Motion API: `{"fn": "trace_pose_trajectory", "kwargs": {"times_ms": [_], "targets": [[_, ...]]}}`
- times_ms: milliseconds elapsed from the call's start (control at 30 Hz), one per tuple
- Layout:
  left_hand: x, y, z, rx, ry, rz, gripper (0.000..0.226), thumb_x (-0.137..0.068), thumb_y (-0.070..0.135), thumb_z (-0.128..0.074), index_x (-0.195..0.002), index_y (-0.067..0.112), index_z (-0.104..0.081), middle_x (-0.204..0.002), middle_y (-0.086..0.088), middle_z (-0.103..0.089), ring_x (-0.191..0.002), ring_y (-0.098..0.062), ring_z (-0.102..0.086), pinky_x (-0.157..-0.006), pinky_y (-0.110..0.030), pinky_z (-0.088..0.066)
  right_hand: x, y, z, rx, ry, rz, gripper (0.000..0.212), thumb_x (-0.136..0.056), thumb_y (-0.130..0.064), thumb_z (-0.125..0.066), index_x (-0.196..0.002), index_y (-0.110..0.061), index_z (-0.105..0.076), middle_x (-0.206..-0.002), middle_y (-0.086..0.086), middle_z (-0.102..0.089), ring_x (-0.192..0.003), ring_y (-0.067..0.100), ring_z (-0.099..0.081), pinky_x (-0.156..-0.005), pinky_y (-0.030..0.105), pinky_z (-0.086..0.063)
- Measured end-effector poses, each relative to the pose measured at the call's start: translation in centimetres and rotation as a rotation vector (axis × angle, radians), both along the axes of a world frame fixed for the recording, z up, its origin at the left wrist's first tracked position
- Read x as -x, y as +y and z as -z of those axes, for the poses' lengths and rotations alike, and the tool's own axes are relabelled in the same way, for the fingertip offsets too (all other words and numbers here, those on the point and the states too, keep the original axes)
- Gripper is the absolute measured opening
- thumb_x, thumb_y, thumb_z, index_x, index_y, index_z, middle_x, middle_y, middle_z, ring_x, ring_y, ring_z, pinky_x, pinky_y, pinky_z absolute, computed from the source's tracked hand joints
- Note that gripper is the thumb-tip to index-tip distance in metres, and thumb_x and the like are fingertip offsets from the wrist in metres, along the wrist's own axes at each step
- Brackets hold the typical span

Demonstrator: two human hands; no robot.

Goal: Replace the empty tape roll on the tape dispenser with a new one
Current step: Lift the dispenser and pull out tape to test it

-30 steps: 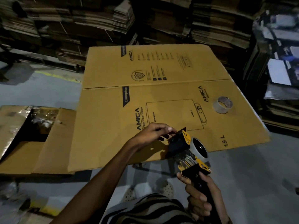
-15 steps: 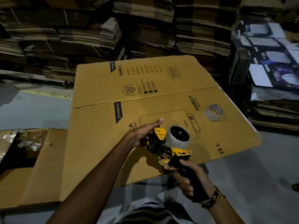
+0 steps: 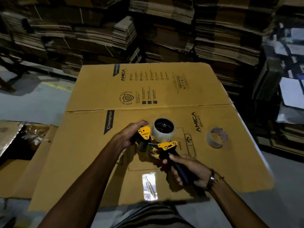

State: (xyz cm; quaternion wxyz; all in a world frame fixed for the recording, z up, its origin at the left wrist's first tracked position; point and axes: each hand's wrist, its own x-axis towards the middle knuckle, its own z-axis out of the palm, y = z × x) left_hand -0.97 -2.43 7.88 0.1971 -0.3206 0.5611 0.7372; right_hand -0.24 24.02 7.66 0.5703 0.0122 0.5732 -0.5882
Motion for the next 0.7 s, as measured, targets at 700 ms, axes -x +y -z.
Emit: {"fn": "trace_pose_trajectory", "kwargs": {"times_ms": [700], "targets": [[3.6,0.8,4.9,0.080,0.038,-0.384,0.034,-0.100,0.038,-0.052,-0.115,0.009,-0.062,-0.099,-0.011,-0.070,-0.088,-0.021,-0.064,-0.072,-0.032,-0.048,12.8,-2.7,5.9,-0.660,1.468,-0.435,0.050,-0.094,-0.045,-0.058,-0.137,-0.024,-0.048,-0.125,0.001,-0.057,-0.109,0.025,-0.056,-0.085,0.036,-0.040]]}}
